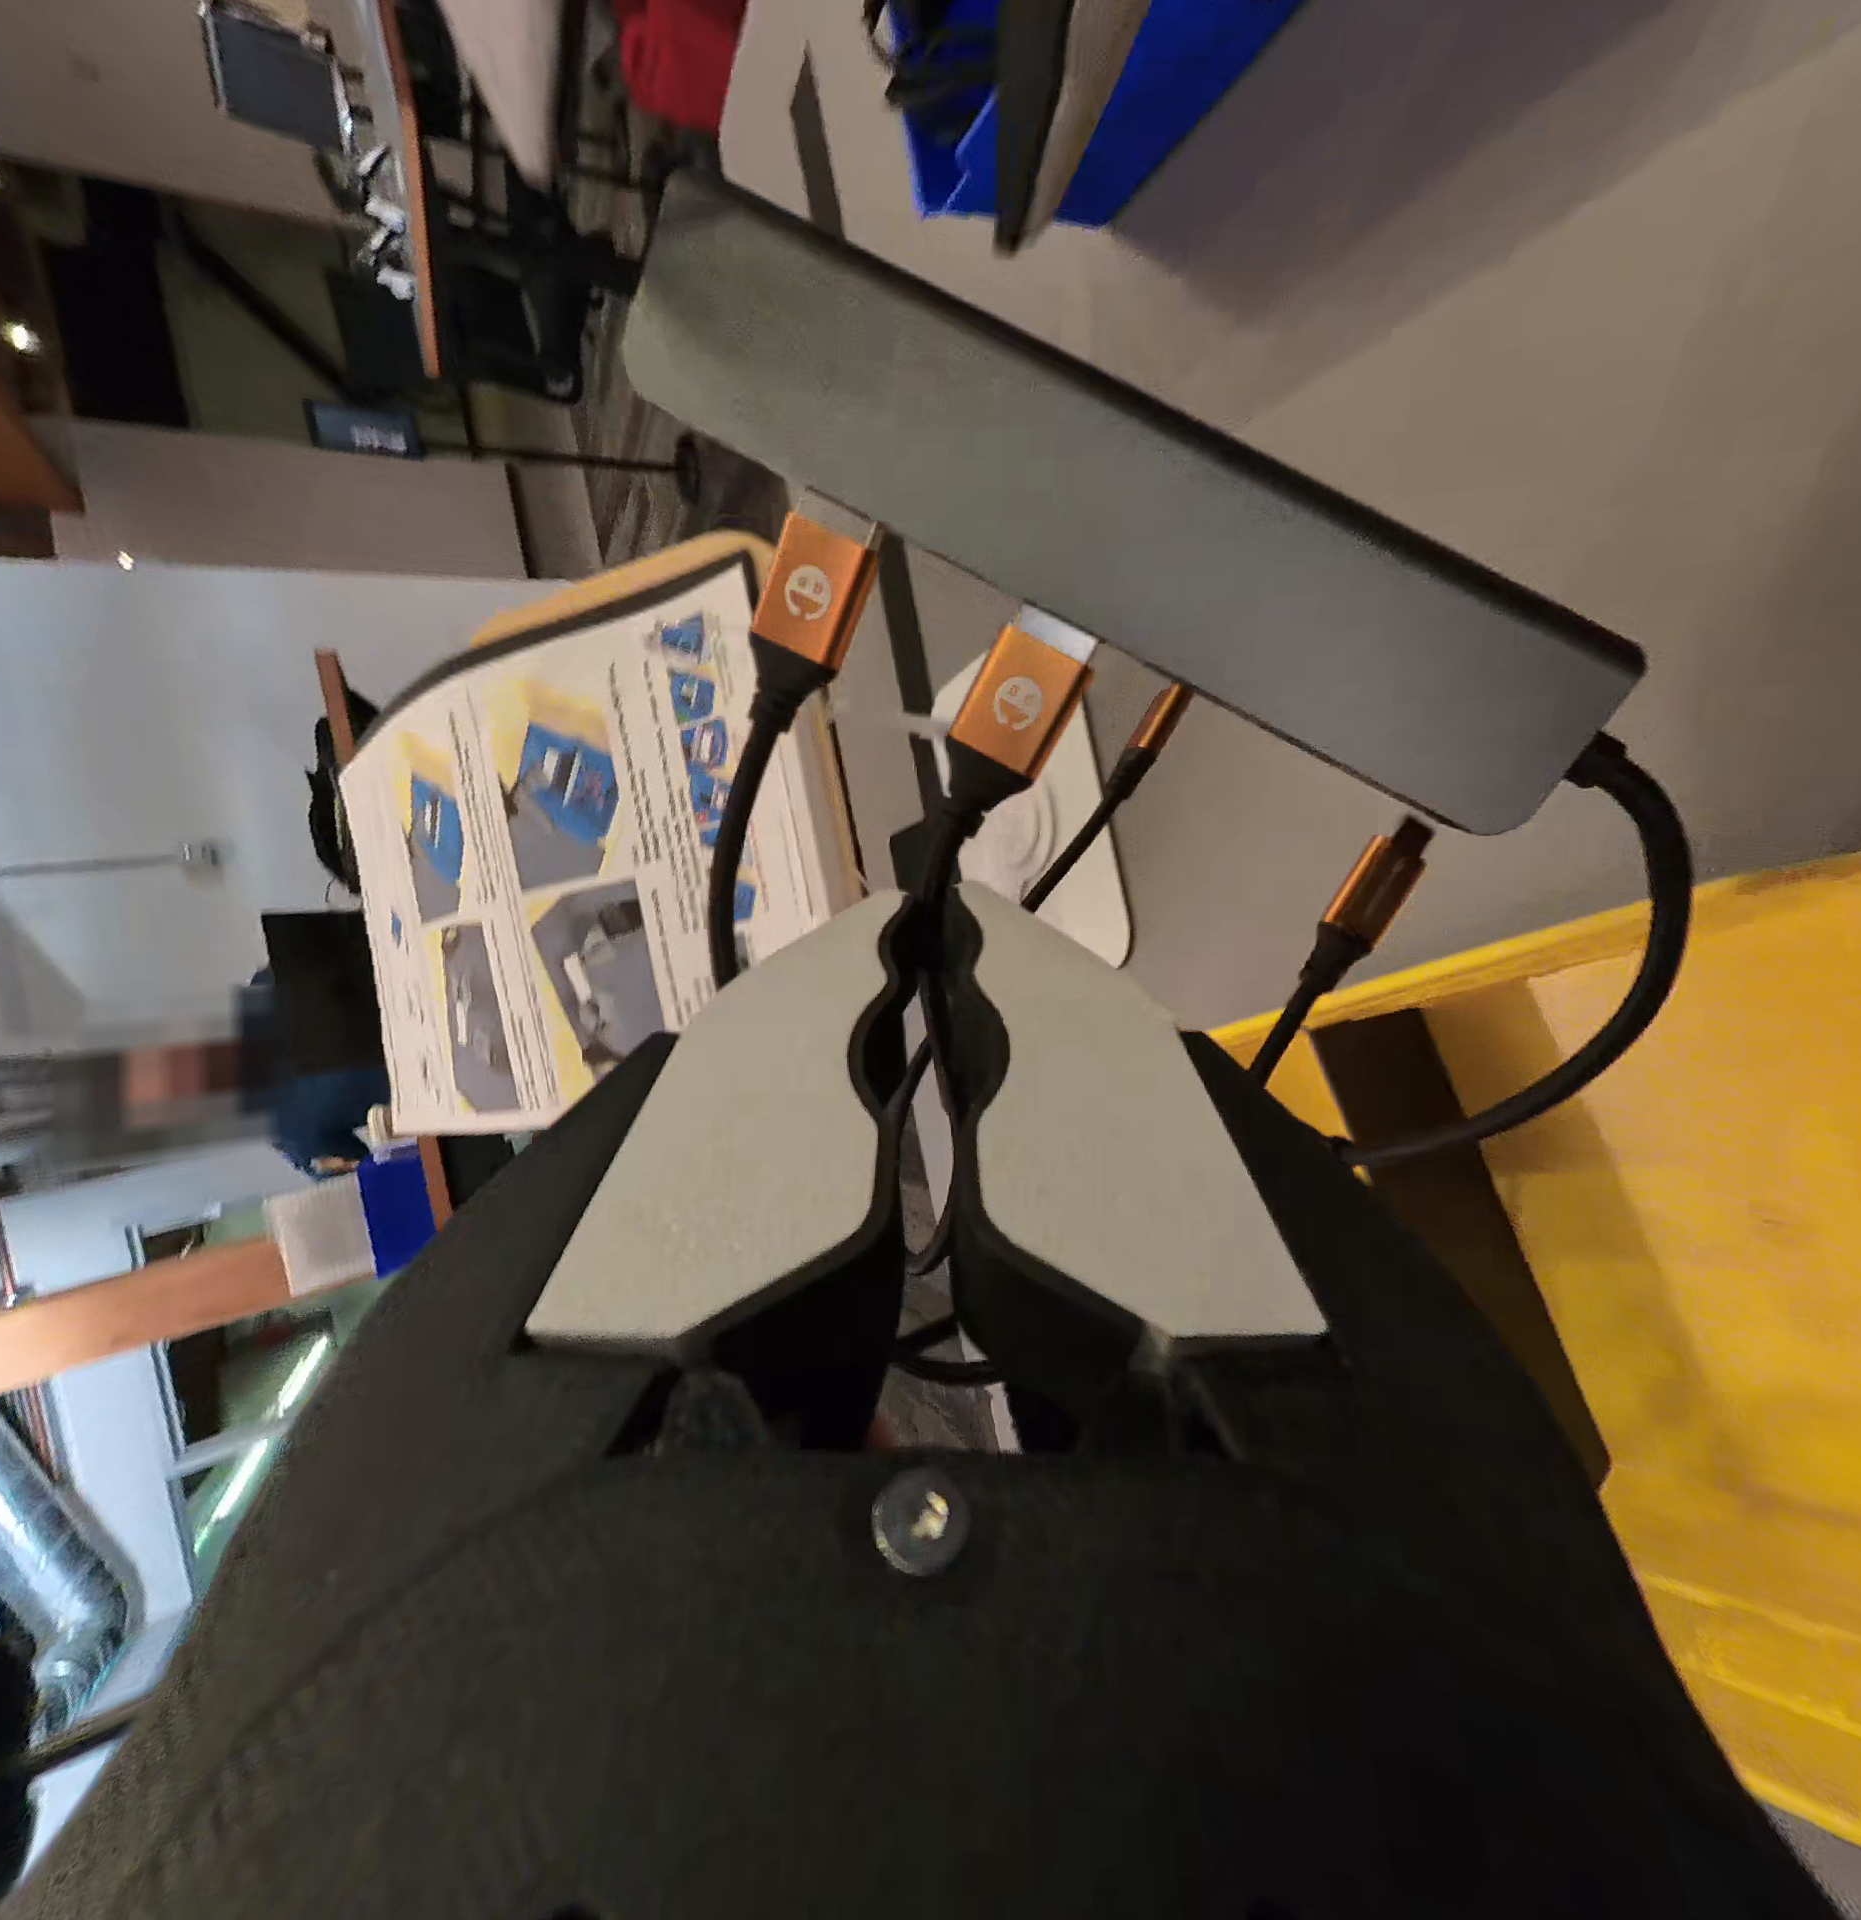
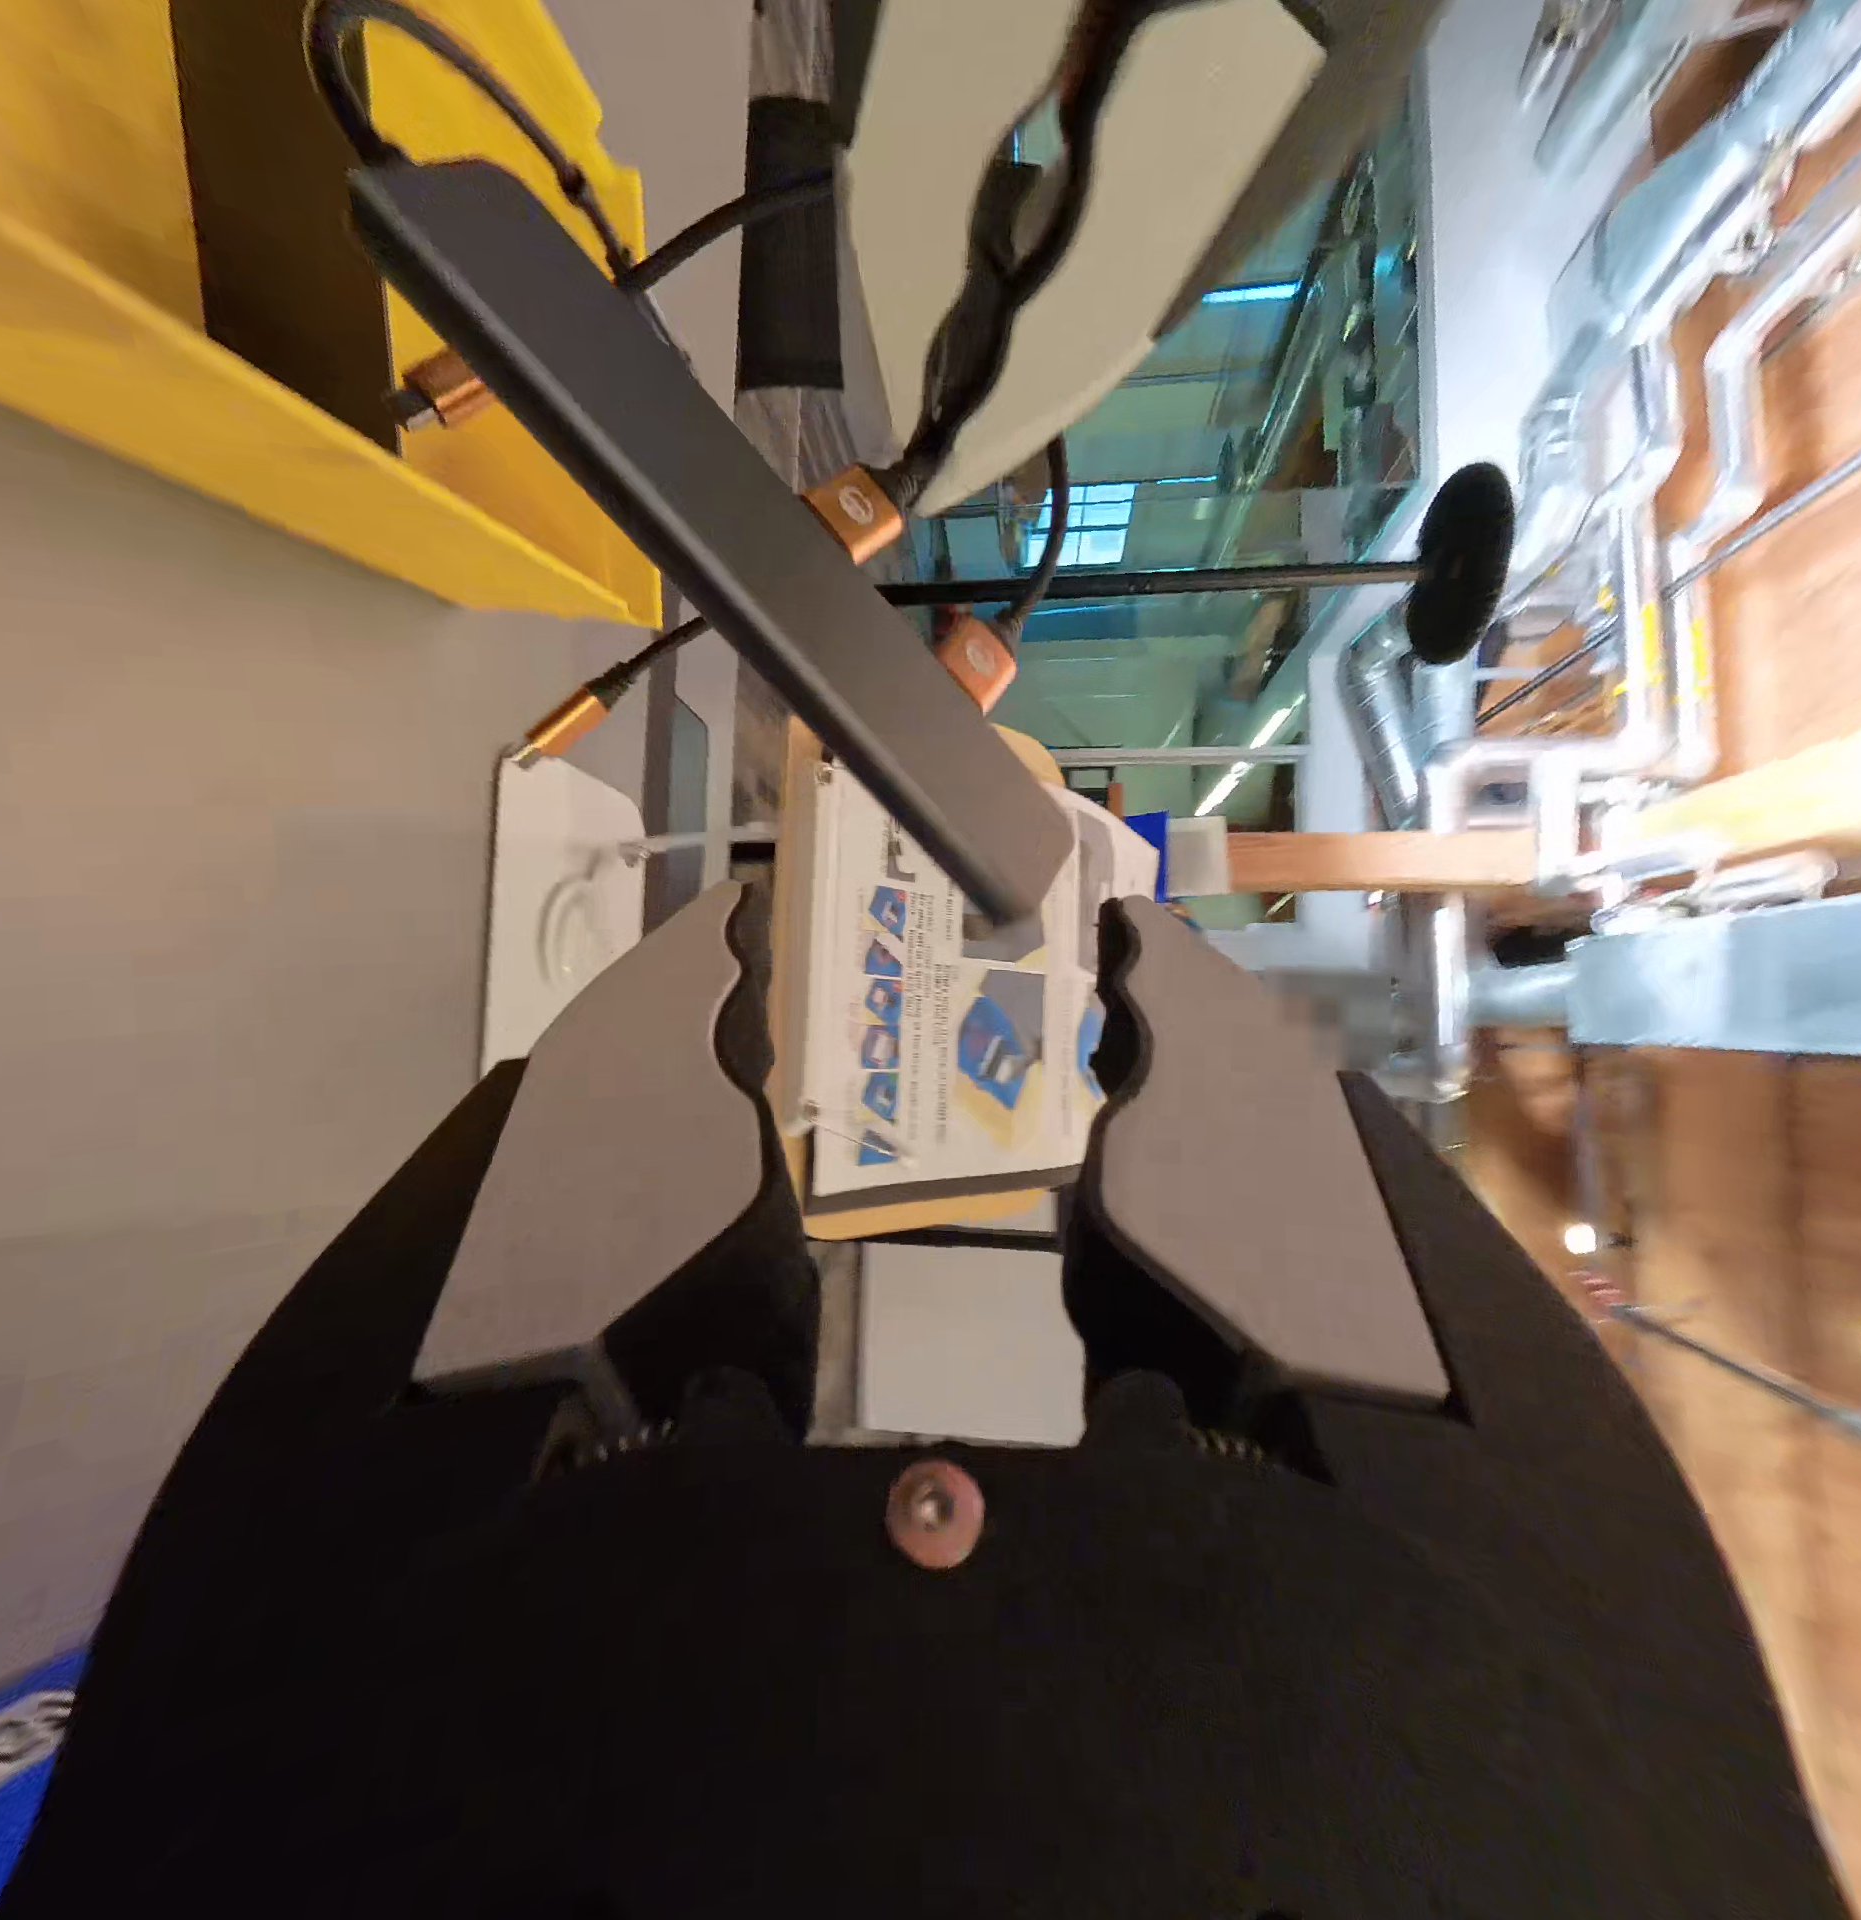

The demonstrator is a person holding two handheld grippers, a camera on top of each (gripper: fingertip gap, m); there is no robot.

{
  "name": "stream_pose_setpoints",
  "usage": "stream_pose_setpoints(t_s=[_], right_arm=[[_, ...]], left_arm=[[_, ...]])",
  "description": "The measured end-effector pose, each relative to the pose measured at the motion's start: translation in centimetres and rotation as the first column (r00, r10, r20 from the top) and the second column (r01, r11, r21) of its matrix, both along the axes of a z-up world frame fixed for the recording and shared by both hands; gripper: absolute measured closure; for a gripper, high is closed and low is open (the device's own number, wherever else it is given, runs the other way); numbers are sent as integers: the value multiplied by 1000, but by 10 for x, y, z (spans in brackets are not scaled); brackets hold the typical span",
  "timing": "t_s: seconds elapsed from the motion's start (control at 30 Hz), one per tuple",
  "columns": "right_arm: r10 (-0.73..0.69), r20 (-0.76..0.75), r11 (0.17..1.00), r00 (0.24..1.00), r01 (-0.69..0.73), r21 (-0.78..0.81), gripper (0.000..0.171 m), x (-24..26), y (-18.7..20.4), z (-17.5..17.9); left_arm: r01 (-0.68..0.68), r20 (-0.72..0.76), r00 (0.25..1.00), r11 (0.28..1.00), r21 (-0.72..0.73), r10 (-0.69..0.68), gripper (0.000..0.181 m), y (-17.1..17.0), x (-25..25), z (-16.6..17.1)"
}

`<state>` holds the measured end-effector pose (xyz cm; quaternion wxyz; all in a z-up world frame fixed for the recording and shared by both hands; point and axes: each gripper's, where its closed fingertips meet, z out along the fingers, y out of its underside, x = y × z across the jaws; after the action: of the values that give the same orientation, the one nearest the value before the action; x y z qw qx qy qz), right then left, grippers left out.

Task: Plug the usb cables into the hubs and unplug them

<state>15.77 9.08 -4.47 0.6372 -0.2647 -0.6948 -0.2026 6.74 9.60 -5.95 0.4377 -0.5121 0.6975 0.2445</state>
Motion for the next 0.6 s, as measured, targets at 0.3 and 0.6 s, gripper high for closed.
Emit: stream_pose_setpoints(t_s=[0.3,0.6], right_arm=[[-71,119,994,990,61,88,161,9,1,-13],[-275,212,954,938,294,-65,161,33,38,-39]], left_arm=[[63,50,997,994,-87,-59,177,-4,37,-15],[-181,157,972,983,23,176,146,13,8,16]])
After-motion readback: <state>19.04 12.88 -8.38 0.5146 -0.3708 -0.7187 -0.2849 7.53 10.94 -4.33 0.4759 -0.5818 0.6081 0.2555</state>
